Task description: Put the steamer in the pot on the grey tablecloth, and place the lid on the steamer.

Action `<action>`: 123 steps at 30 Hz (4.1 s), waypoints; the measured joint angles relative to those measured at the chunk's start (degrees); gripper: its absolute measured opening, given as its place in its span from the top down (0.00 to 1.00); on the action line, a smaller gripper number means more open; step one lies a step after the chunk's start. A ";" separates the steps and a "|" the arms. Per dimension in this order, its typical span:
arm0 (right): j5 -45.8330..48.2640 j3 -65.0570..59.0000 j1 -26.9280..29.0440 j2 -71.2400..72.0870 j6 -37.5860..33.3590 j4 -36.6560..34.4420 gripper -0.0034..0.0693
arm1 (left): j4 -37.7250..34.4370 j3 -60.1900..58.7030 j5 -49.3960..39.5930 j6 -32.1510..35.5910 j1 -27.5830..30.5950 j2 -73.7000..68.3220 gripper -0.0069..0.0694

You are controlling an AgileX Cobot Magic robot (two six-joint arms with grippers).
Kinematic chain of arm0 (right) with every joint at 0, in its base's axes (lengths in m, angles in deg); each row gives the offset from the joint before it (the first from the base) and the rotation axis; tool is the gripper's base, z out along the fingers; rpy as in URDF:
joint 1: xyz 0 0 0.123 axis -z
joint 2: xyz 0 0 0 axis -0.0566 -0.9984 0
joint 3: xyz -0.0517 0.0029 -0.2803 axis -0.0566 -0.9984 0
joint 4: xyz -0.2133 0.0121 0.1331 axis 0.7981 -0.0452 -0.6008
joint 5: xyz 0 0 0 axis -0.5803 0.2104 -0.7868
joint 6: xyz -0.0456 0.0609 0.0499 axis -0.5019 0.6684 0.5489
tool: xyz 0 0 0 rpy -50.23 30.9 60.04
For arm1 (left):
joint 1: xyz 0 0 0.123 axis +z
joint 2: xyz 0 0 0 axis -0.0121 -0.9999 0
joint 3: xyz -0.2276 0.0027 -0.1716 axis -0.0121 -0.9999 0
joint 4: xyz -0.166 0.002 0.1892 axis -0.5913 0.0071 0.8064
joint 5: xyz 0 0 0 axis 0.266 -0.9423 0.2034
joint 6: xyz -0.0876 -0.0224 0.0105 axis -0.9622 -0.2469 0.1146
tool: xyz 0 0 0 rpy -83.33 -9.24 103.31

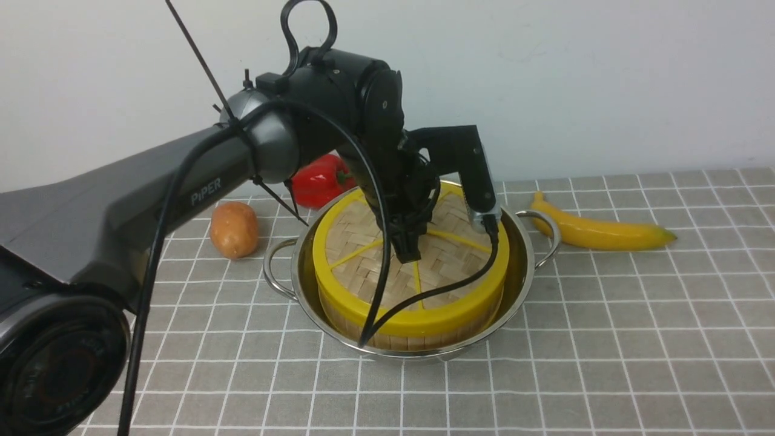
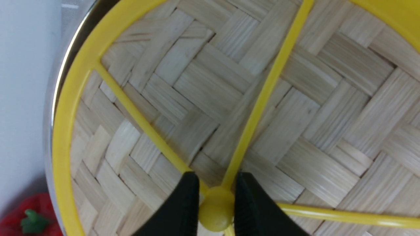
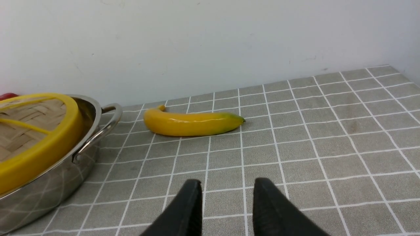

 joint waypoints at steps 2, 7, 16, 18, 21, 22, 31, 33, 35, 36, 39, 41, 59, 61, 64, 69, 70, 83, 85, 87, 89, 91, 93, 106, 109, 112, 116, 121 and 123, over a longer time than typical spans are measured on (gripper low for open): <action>0.00 0.00 0.00 0.00 0.00 0.00 0.62 | 0.00 0.11 -1.34 -0.99 0.00 0.05 0.64; 0.00 0.00 0.00 0.00 0.00 0.00 0.62 | 0.26 0.25 -5.67 -4.15 0.00 0.76 0.42; 0.00 0.00 0.00 0.00 0.00 0.00 0.62 | 3.68 8.67 -8.40 -16.61 0.00 10.30 0.19; 0.00 0.00 0.00 0.00 0.00 0.00 0.62 | 4.10 9.66 -8.14 -18.80 0.00 11.67 0.19; 0.00 0.00 0.00 0.00 0.00 0.00 0.62 | 4.37 11.76 -4.19 -25.47 0.00 15.65 0.18; 0.00 0.00 0.00 0.00 0.00 0.00 0.62 | 4.42 11.92 -2.98 -26.57 0.00 16.17 0.18; 0.00 0.00 0.00 0.00 0.00 0.00 0.62 | 8.04 11.91 11.60 -24.25 0.00 16.86 0.18; 0.00 0.00 0.00 0.00 0.00 0.00 0.62 | 8.78 11.91 13.59 -24.08 0.00 16.70 0.18; 0.06 0.00 0.00 0.00 0.00 0.00 0.62 | 10.01 11.74 16.38 -23.69 0.00 16.20 0.18; 0.06 0.00 0.00 0.00 0.00 0.00 0.62 | 10.26 11.01 16.71 -23.69 0.05 16.35 0.18; 0.06 0.00 0.00 0.00 0.00 0.00 0.62 | 10.08 6.52 15.51 -25.77 0.67 19.32 0.18; 0.06 0.00 0.00 0.00 0.00 0.00 0.62 | 8.91 -1.38 12.66 -29.34 2.72 25.10 0.18; 0.06 0.00 0.00 0.00 0.00 0.00 0.62 | -11.36 -88.26 48.81 -37.20 35.04 89.47 0.18; 0.06 0.00 0.00 0.00 0.00 0.00 0.62 | -11.66 -93.91 48.12 -37.60 35.04 95.75 0.18; 0.06 0.00 0.00 0.00 0.00 0.00 0.62 | -11.73 -99.05 45.42 -38.17 35.04 104.72 0.18; 0.04 0.00 0.00 0.00 0.00 0.00 0.62 | -10.09 -104.19 39.11 -37.34 35.09 119.61 0.18; -0.03 0.00 0.00 0.00 0.00 0.00 0.62 | -9.13 -104.55 37.65 -37.08 35.09 120.12 0.18; -0.01 0.00 0.00 -0.05 0.00 0.00 0.62 | -5.96 -104.76 32.58 -36.69 35.09 120.53 0.18; -0.01 0.00 0.00 -0.05 0.00 0.00 0.62 | -5.96 -104.76 32.57 -36.69 35.09 120.57 0.18; -0.01 0.00 0.00 -0.05 0.00 0.00 0.62 | -5.96 -104.76 32.57 -36.69 35.09 120.57 0.18; -0.01 0.00 0.00 -0.05 0.00 0.00 0.62 | -5.96 -104.76 32.57 -36.69 35.09 120.57 0.18; -0.01 0.00 0.00 -0.05 0.00 0.00 0.62 | -5.96 -104.76 32.57 -36.69 35.09 120.57 0.18; -0.01 0.00 0.00 -0.05 0.00 0.00 0.62 | -5.96 -104.76 32.52 -36.69 35.09 120.57 0.18; -0.01 0.00 0.00 -0.05 0.00 0.00 0.62 | -5.96 -104.76 32.52 -36.69 35.09 120.57 0.18; -0.01 0.00 0.00 -0.05 0.00 0.00 0.62 | -5.96 -104.76 32.52 -36.69 35.09 120.57 0.18; -0.01 0.00 0.00 -0.05 0.00 0.00 0.62 | -5.96 -104.76 32.52 -36.69 35.09 120.57 0.18; -0.01 0.00 0.00 -0.05 0.00 0.00 0.62 | -5.96 -104.76 32.52 -36.69 35.09 120.57 0.18; -0.01 0.00 0.00 -0.05 0.00 0.00 0.62 | -5.96 -104.76 32.52 -36.69 35.09 120.57 0.18; -0.01 0.00 0.00 -0.05 0.00 0.00 0.62 | -5.96 -104.76 32.52 -36.69 35.09 120.57 0.18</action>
